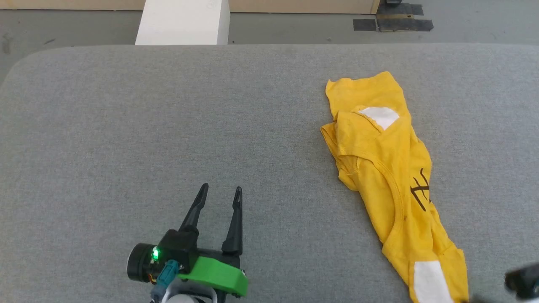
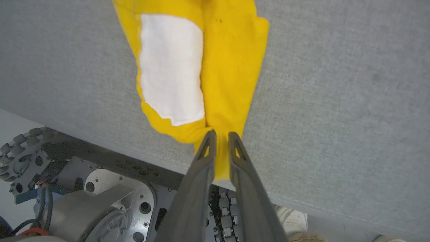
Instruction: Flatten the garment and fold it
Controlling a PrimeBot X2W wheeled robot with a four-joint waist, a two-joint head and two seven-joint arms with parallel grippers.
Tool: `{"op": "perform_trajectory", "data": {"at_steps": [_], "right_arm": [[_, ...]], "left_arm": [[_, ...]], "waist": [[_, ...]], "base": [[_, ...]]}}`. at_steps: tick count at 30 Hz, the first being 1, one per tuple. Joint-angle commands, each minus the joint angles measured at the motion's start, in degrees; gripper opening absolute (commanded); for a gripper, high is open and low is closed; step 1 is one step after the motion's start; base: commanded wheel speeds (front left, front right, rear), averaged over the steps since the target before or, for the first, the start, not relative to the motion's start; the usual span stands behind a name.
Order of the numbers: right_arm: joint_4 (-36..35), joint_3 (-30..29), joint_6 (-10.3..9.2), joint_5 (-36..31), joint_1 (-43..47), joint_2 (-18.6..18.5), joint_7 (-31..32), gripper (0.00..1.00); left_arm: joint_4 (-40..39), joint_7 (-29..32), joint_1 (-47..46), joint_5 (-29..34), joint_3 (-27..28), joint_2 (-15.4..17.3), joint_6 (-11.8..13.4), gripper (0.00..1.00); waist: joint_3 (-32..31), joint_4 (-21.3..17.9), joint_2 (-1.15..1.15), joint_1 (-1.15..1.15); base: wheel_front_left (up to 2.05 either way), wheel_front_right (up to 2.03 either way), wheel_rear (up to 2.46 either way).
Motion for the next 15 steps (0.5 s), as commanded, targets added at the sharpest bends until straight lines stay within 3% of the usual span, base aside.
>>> {"op": "perform_trajectory", "data": {"at_steps": [1, 4, 7, 11, 15], "right_arm": [[-0.05, -0.84, -0.08, -0.77, -3.17, 1.36, -2.81, 1.00], [0.37, -1.71, -0.08, -2.34, -7.70, 3.58, -8.12, 1.00], [1.30, -6.83, -0.08, -4.30, -12.93, 9.16, -16.14, 1.00], [3.29, -14.10, -0.08, -14.33, -18.44, 17.13, -31.40, 1.00], [6.83, -16.35, -0.08, -21.81, -18.84, 23.42, -40.37, 1.00]], "left_arm": [[0.23, -0.22, -0.60, 0.06, 0.08, 0.18, -0.36, 1.00], [0.56, -0.22, -0.49, 0.02, 0.06, 0.28, -0.50, 1.00], [0.54, -0.22, -0.23, 0.06, -0.02, 0.39, -0.57, 1.00], [-0.51, -0.22, 0.71, 0.23, 0.16, 0.41, -0.46, 1.00], [-1.42, -0.22, 3.03, 0.60, 0.46, 0.61, -0.35, 1.00]], "waist": [[-0.43, 0.17, 0.00, 0.00], [-1.34, 0.59, 0.00, 0.00], [-2.24, 1.23, 0.00, 0.00], [-3.35, 2.10, 0.00, 0.00], [-4.41, 2.57, 0.00, 0.00]], "base": [[0.00, 0.00, 0.00], [0.00, 0.00, 0.00], [0.00, 0.00, 0.00], [0.00, 0.00, 0.00], [0.00, 0.00, 0.00]]}}
